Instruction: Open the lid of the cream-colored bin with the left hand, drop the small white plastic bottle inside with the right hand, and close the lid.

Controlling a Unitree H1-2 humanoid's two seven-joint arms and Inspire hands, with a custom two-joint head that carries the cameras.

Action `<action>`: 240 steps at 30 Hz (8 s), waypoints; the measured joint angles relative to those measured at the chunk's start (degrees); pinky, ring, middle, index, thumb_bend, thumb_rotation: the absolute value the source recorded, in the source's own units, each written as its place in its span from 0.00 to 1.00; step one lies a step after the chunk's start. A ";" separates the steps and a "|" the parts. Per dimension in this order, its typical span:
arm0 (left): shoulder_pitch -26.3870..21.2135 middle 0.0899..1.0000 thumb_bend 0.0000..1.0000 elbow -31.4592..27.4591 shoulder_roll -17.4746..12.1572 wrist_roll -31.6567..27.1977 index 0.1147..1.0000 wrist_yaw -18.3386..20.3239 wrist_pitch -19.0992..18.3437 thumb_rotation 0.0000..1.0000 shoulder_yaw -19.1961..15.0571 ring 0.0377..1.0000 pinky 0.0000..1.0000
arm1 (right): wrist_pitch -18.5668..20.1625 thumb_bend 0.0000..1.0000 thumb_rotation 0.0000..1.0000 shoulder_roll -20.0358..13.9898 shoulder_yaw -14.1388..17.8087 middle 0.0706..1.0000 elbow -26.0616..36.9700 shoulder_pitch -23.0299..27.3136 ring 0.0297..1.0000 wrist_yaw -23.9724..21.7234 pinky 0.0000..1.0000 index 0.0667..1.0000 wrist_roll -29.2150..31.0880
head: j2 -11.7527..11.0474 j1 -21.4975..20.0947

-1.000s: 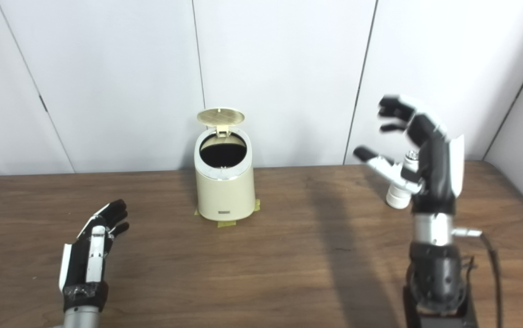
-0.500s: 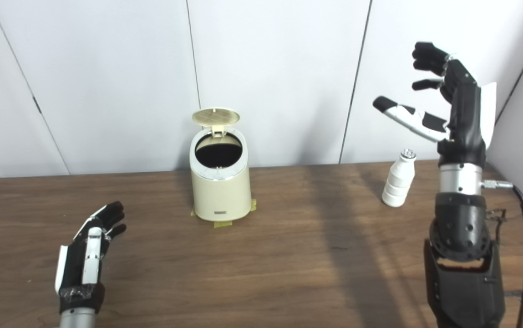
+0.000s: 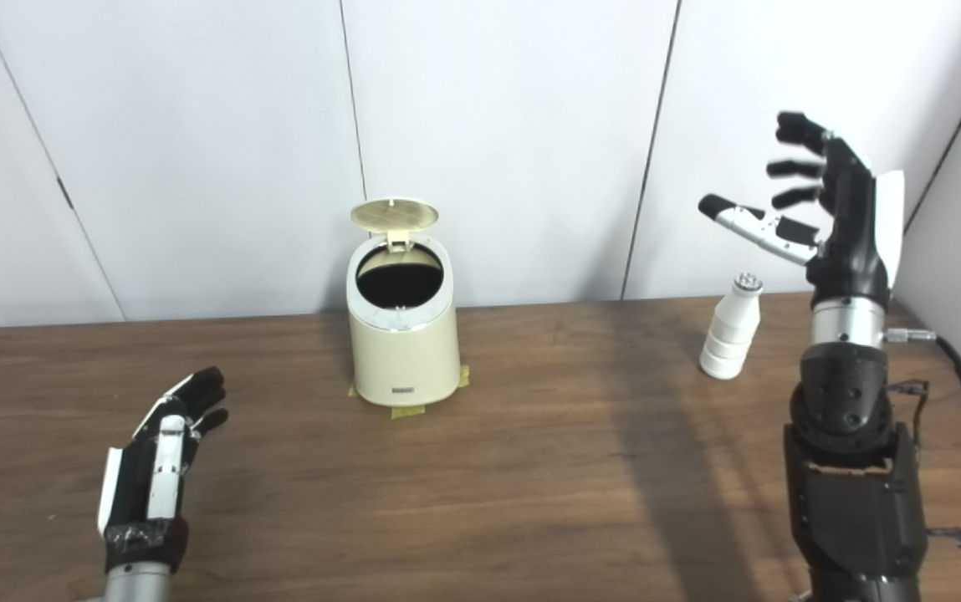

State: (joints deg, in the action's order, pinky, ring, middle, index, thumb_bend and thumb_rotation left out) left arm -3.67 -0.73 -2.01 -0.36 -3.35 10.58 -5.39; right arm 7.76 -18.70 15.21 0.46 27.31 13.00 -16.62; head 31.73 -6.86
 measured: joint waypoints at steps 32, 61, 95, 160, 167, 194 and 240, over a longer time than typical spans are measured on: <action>0.57 0.79 0.17 -0.81 -0.45 -0.89 0.74 1.24 -0.22 0.81 0.08 0.82 0.80 | -8.58 0.98 0.39 -2.90 -3.39 0.76 -24.42 -1.76 0.75 1.96 0.67 0.78 1.53 | 0.00 0.53; 3.84 0.79 0.20 -5.61 -1.99 -1.96 0.73 1.56 -2.13 0.80 -1.39 0.81 0.79 | -17.81 0.93 0.32 -3.38 -7.55 0.78 -40.48 1.64 0.78 2.58 0.71 0.77 4.90 | 0.44 2.55; 4.65 0.79 0.20 -5.76 -2.19 -2.24 0.73 1.86 -2.40 0.77 -2.02 0.82 0.80 | -25.46 0.52 0.00 -2.01 -7.66 0.41 -50.47 5.51 0.40 20.89 0.35 0.49 2.08 | 0.70 2.55; 3.32 0.76 0.15 -1.82 -1.62 7.32 0.73 -4.24 2.14 0.74 2.66 0.77 0.74 | -27.60 0.51 0.00 12.11 -21.44 0.46 -8.56 4.24 0.39 -6.18 0.35 0.51 -0.56 | -0.62 3.95; 3.24 0.76 0.17 -1.93 -1.67 8.26 0.72 -5.54 2.15 0.76 3.27 0.77 0.74 | -32.25 0.51 0.00 13.05 -24.17 0.46 -15.67 7.96 0.40 -7.50 0.36 0.49 1.43 | -0.88 4.66; 3.39 0.76 0.17 -2.57 -1.75 10.60 0.73 -6.12 2.14 0.71 4.28 0.77 0.75 | -33.09 0.51 0.00 7.04 -43.06 0.46 -32.77 18.60 0.40 12.80 0.38 0.48 -3.38 | -0.88 5.63; 3.56 0.76 0.17 -3.16 -1.76 12.33 0.73 -7.27 2.14 0.72 4.83 0.78 0.75 | -33.46 0.51 0.00 2.37 -60.98 0.48 -40.59 24.12 0.38 34.54 0.33 0.47 -10.76 | -0.97 7.21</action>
State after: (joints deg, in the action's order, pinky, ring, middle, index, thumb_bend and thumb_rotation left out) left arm -0.11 -3.89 -3.77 11.98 -10.62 12.73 -0.56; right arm -25.70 -16.33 -45.77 -40.13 51.43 47.55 -27.38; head 30.76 0.35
